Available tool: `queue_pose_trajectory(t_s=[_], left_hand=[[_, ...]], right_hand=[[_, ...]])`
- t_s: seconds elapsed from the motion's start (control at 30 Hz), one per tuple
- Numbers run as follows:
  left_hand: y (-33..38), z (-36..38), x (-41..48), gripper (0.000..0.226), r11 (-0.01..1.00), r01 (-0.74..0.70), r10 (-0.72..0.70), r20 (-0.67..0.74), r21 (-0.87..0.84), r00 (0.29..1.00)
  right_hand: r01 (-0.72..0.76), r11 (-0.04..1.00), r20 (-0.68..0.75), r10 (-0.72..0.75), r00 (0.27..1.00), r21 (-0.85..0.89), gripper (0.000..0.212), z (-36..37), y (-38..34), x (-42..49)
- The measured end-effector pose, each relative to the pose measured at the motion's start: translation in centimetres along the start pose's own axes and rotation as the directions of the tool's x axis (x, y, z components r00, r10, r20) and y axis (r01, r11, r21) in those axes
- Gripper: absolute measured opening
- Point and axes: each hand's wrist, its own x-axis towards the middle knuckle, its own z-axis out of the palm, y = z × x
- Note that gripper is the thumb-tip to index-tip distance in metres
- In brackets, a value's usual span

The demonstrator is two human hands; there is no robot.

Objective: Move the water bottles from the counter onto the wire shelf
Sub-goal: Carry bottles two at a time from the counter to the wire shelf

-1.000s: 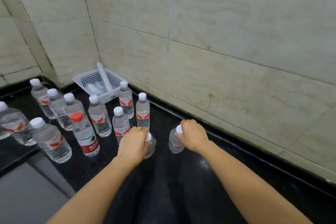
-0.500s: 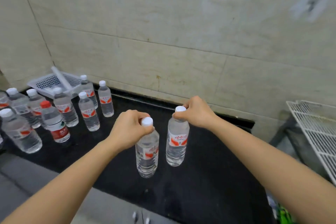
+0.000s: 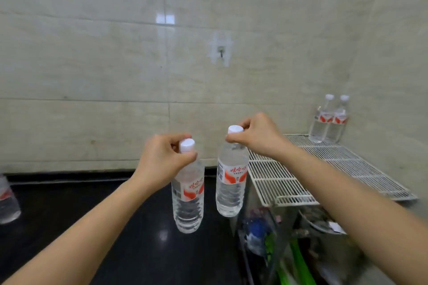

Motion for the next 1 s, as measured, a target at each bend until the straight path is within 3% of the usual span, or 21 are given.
queue_pose_trajectory(t_s=[0.13, 0.23, 0.33, 0.5, 1.0], left_hand=[[5.0, 6.4, 3.1, 0.039, 0.993, 0.002, -0.005, -0.024, -0.116, 1.0], [8.6, 11.9, 5.7, 0.025, 0.982, -0.03, 0.026, -0.025, -0.186, 0.999], [11.0, 17.1, 8.7, 0.024, 0.982, -0.042, 0.037, -0.032, -0.185, 0.999], [14.2, 25.1, 14.1, 0.045, 0.982, -0.007, 0.004, -0.018, -0.19, 1.0], [13.2, 39.6, 31.6, 0.044, 0.988, -0.079, 0.105, 0.197, -0.132, 0.975]], right_hand=[[0.027, 0.999, -0.074, -0.03, 0.997, -0.039, 0.043, -6.6, 4.7, 1.4], [0.043, 0.996, -0.089, -0.05, 0.995, -0.075, 0.032, -11.3, 8.8, 3.1], [0.035, 0.997, -0.101, -0.042, 0.994, -0.067, 0.036, -14.7, 13.0, 5.4], [0.017, 0.998, -0.123, -0.025, 0.992, -0.065, 0.044, -18.8, 19.3, 9.6], [-0.207, 0.978, -0.22, 0.196, 0.956, -0.025, 0.043, -18.8, 32.6, 26.1]])
